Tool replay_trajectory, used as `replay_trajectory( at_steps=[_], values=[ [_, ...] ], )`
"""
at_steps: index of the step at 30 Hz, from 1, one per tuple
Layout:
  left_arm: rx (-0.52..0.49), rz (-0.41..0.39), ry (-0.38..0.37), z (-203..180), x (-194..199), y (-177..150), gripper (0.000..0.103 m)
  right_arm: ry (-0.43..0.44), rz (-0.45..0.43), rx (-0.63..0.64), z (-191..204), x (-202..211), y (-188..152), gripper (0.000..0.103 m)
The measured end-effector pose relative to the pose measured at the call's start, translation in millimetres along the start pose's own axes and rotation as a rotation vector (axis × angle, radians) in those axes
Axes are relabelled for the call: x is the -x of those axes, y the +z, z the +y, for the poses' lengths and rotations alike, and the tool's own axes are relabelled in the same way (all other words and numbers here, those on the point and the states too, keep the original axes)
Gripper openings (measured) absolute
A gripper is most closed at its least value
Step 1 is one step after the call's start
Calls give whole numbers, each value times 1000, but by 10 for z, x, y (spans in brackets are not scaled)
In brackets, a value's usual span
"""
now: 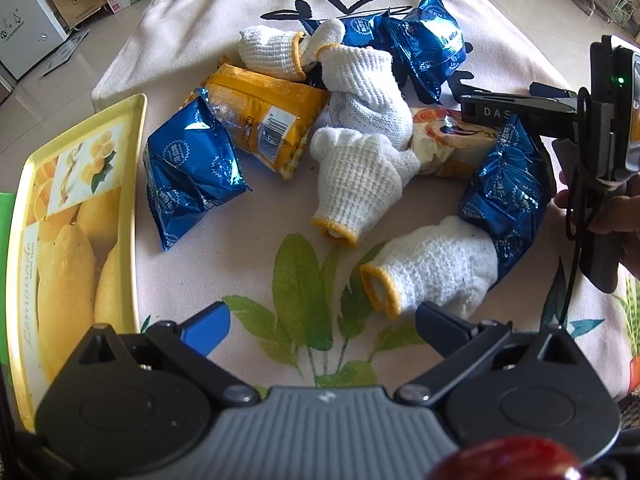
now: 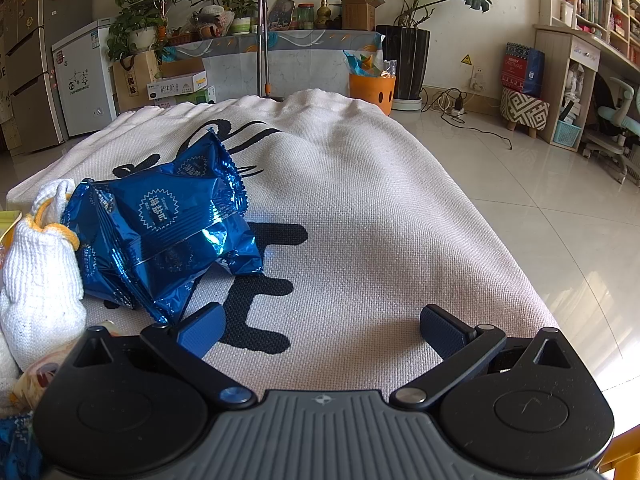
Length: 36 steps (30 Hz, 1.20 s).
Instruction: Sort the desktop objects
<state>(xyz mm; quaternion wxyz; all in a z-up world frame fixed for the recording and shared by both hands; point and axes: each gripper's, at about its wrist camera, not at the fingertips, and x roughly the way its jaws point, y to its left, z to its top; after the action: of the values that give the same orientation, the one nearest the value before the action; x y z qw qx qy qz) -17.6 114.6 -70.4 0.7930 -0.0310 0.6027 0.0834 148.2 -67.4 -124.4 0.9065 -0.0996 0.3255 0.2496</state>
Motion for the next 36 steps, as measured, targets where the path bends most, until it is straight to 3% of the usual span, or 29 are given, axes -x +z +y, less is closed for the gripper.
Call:
replay_trajectory(
  at_steps=[4, 9, 14, 20, 27, 32, 36],
  values=[
    [4, 29, 6, -28, -108, 18, 102, -5, 21, -7, 6, 5, 17, 103],
    [6, 53, 33, -74, -219, 40, 102, -52, 193, -55, -39, 7, 161, 103],
    [11, 60, 81, -114, -324, 59, 102, -110, 284, -111, -146, 103, 238, 103],
    [43, 59, 97, -128, -387, 119, 102, -212, 236, -89, -177, 438, 501, 103],
    [92, 54, 80, -72, -383, 150, 102, -164, 219, -153, -29, 969, 735, 103],
    [88, 20, 54, -30, -261, 92, 102, -129, 256, -171, 177, 1273, 667, 103],
    [104, -8, 24, 37, -186, 103, 102, -168, 246, -154, 322, 1500, 567, 103]
  ],
)
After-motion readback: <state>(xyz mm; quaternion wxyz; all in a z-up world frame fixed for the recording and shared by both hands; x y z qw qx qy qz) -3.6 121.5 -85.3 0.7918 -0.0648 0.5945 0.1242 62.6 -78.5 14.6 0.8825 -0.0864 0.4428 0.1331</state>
